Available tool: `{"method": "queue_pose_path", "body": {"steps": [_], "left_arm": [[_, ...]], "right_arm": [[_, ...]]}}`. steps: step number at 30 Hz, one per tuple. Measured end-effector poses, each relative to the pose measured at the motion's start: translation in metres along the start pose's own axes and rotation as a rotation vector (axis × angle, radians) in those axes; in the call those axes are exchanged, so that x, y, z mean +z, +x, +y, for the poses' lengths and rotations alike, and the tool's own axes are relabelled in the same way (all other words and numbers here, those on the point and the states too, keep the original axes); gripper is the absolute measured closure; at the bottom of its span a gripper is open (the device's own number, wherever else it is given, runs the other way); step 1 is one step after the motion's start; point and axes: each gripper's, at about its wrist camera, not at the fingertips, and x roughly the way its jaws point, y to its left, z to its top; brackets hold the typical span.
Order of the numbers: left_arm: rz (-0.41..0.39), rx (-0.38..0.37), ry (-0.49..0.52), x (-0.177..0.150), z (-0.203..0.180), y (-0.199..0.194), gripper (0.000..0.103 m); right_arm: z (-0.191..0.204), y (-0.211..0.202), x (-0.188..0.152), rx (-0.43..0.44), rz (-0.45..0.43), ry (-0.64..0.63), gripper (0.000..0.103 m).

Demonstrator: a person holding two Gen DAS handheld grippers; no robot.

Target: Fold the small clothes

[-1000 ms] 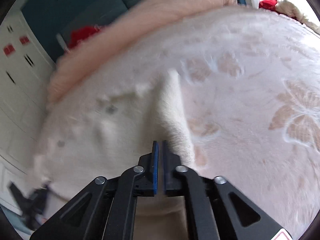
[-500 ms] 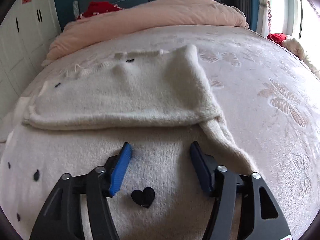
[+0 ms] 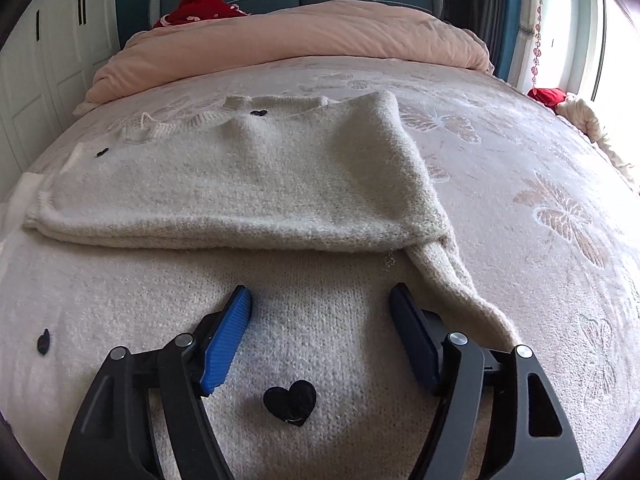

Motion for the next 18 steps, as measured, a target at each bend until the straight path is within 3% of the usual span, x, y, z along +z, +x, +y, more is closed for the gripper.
{"method": "queue_pose_path", "body": {"steps": [3, 6, 9, 11, 14, 15, 17, 18], "left_arm": [[-0.078, -0.066, 0.075, -0.003, -0.037, -0.029, 0.094], [-0.135, -0.222, 0.237, -0.025, -0.108, -0.082, 0.094], [-0.122, -0.398, 0.410, -0.072, -0.181, -0.138, 0.094], [-0.053, -0.529, 0.524, -0.130, -0.228, -0.171, 0.093], [0.113, -0.617, 0.618, -0.220, -0.261, -0.179, 0.088], [0.177, -0.616, 0.636, -0.256, -0.264, -0.173, 0.085], [0.273, -0.543, 0.653, -0.308, -0.253, -0.154, 0.054], [0.299, -0.496, 0.643, -0.326, -0.243, -0.145, 0.052]], "right_arm": [[0.000, 0.002, 0.000, 0.003, -0.005, 0.006, 0.032], [0.002, 0.003, 0.001, 0.004, -0.010, 0.011, 0.032], [0.003, 0.004, 0.002, 0.008, -0.010, 0.017, 0.032], [0.003, 0.004, 0.003, 0.010, -0.010, 0.020, 0.032], [0.002, 0.005, 0.004, 0.019, -0.008, 0.028, 0.032], [0.002, 0.005, 0.005, 0.023, -0.007, 0.031, 0.032], [0.000, 0.005, 0.006, 0.034, -0.003, 0.037, 0.031], [-0.002, 0.005, 0.007, 0.040, -0.002, 0.039, 0.031]]}}
